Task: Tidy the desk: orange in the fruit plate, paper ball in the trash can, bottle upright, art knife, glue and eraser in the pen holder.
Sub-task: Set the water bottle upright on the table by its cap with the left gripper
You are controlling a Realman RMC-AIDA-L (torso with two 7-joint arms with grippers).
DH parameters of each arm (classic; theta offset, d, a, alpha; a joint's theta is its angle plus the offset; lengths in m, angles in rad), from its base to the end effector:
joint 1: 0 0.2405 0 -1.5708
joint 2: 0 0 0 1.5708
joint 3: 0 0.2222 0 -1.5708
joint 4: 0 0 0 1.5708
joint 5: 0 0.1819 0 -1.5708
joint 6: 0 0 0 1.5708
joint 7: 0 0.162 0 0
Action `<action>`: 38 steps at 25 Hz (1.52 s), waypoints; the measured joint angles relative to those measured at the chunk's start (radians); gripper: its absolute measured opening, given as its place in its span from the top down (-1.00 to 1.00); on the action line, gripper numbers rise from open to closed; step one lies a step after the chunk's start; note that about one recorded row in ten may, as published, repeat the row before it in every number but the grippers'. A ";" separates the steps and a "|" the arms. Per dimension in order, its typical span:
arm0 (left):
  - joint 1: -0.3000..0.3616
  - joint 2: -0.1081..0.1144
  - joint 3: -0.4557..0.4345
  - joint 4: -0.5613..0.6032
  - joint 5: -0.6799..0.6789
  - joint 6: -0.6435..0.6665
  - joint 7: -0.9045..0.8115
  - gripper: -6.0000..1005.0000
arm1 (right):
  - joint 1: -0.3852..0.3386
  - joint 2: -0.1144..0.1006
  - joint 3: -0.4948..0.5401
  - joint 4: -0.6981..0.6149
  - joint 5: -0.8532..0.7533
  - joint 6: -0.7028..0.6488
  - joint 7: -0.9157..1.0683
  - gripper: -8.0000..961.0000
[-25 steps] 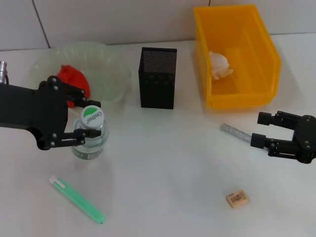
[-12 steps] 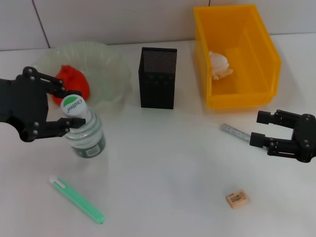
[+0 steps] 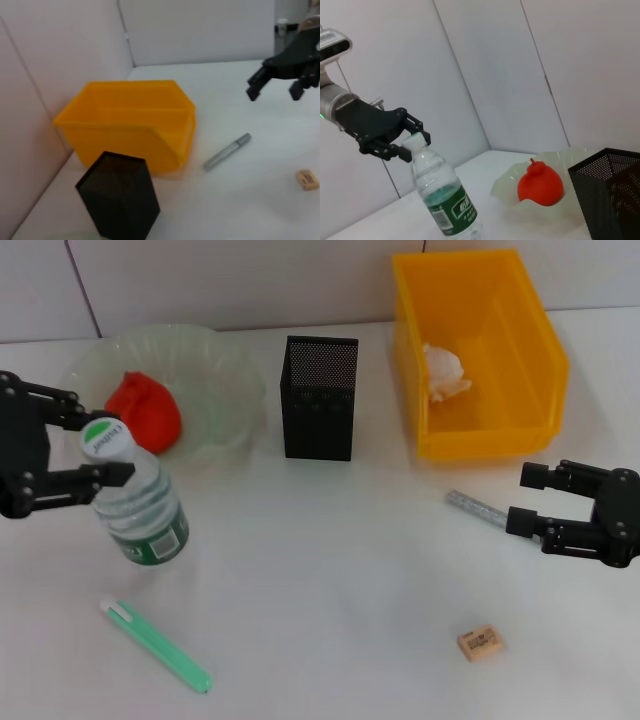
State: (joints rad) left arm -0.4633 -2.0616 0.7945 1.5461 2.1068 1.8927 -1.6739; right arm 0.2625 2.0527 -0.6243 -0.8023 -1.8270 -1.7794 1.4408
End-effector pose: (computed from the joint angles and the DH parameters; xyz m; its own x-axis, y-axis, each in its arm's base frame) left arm -0.1556 0.2839 0.0936 0.9914 0.0189 0.1298 0.0591 -0.9477 -0.3135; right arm 0.2474 0.2429 0.0535 0.6534 -0.3649 -0.6632 -0.5808 -0.8036 -0.1301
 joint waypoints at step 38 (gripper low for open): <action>-0.054 0.038 -0.090 -0.281 0.082 -0.223 0.018 0.00 | 0.009 -0.011 0.000 0.027 -0.002 0.008 -0.037 -0.59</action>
State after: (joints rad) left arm -0.5174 -2.0238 0.7050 1.2656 2.1888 1.6701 -1.6558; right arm 0.2716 2.0417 -0.6243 -0.7748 -1.8285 -1.7719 1.4034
